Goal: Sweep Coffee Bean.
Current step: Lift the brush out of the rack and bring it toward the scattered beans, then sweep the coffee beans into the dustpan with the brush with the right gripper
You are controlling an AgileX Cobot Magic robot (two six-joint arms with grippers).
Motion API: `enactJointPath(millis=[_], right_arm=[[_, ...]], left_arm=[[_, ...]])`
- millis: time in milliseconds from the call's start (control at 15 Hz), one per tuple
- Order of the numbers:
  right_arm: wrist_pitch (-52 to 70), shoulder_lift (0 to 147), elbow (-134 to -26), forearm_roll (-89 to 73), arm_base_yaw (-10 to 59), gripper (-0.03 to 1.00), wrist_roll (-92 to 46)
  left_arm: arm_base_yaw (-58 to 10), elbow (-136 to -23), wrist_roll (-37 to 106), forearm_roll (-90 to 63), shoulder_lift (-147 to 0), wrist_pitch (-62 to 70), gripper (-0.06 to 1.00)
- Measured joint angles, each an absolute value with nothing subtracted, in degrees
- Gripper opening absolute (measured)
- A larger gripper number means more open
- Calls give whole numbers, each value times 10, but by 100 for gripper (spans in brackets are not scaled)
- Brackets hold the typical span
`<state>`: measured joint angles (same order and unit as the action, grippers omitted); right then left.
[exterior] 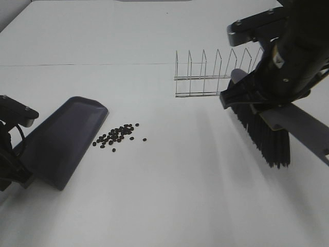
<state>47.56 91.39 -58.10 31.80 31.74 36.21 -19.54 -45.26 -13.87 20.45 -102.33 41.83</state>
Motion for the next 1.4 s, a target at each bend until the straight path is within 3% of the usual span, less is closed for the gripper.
enactJointPath(millis=[200, 667, 1400], right_arm=[[481, 998, -639, 336, 372, 36, 365], [500, 1145, -781, 339, 383, 36, 301], [399, 1277, -884, 81, 383, 36, 119]], left_arm=[[-196, -460, -147, 202, -1053, 427, 33], [-196, -524, -129, 199, -1082, 463, 33], [-196, -570, -72, 132, -1124, 485, 33]])
